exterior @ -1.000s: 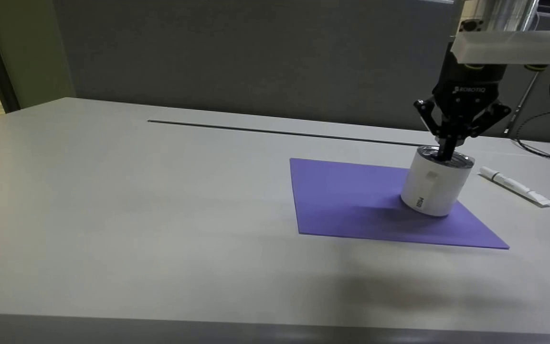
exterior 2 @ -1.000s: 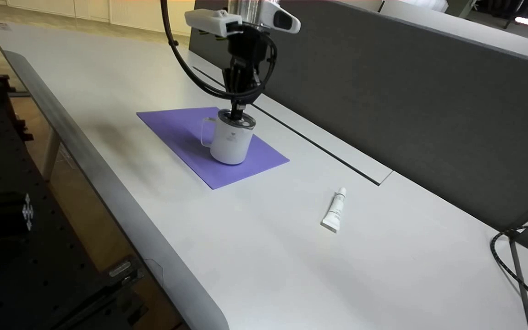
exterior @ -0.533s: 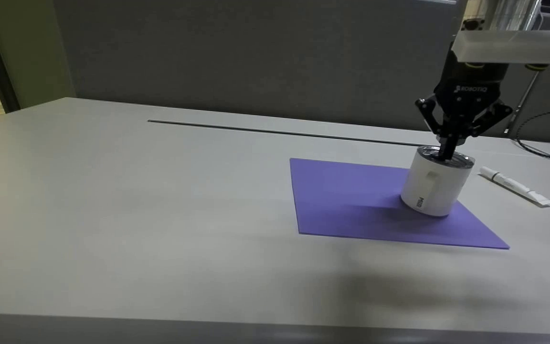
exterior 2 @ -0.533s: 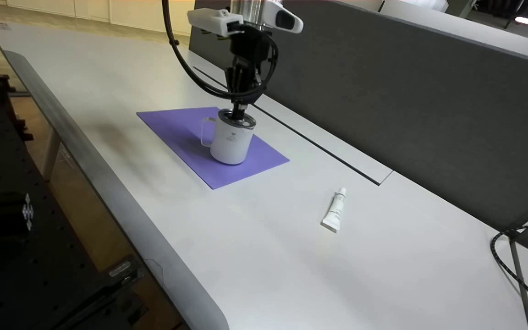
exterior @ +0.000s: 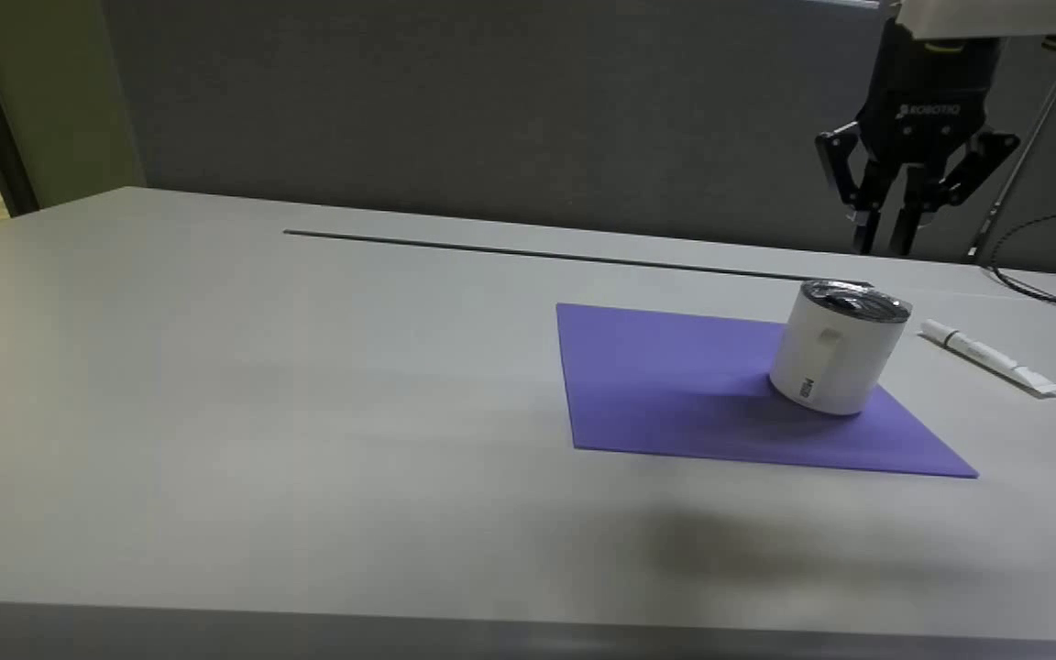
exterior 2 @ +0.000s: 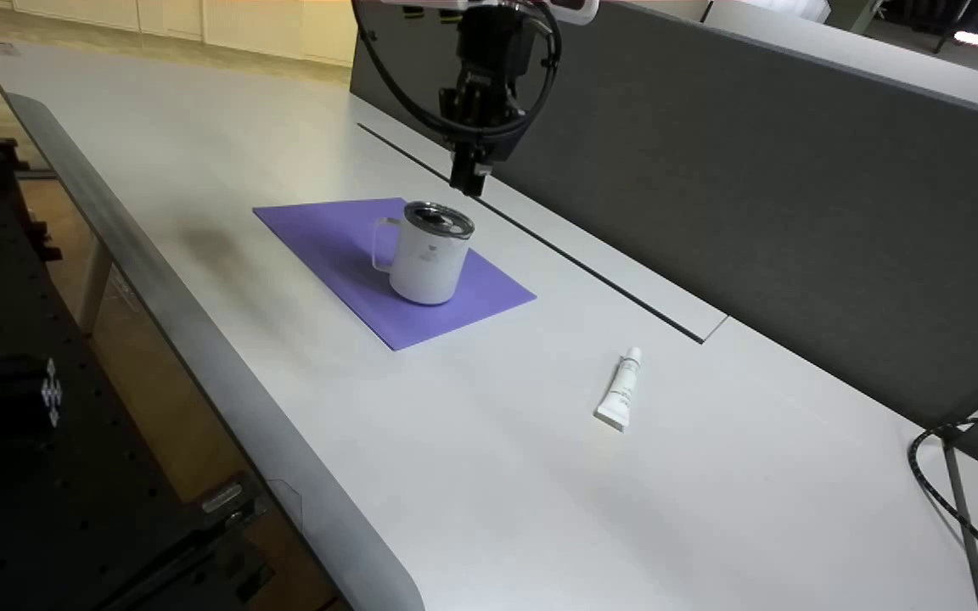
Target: Close the sliding lid on the travel mug
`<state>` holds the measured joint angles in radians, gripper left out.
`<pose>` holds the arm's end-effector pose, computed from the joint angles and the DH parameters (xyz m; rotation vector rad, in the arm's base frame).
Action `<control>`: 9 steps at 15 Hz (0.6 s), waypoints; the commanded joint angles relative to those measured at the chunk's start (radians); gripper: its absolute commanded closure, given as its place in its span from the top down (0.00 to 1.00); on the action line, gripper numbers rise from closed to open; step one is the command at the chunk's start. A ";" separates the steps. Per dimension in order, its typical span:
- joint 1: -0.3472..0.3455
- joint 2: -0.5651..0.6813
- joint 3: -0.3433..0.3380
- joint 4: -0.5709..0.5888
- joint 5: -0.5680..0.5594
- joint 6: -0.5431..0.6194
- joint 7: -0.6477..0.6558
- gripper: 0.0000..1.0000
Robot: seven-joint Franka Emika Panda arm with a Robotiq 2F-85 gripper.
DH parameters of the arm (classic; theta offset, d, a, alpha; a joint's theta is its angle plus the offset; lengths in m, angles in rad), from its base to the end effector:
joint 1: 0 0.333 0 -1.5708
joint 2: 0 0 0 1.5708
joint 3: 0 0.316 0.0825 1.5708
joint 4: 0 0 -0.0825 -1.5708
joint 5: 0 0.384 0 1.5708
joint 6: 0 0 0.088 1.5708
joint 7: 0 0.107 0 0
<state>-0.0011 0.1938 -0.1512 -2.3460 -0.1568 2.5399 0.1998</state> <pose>0.5095 -0.0772 0.2514 3.0056 -0.3319 0.0051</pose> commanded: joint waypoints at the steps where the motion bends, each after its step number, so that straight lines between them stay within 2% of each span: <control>1: -0.029 -0.022 0.028 0.030 0.050 -0.088 -0.061 0.60; 6: -0.041 -0.034 0.037 0.036 0.064 -0.106 -0.088 0.93; 7: -0.043 -0.033 0.039 0.037 0.066 -0.109 -0.091 0.98; 9: -0.043 -0.032 0.041 0.036 0.066 -0.109 -0.093 1.00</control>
<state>-0.0300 0.1753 -0.1236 -2.3189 -0.1097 2.4609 0.1238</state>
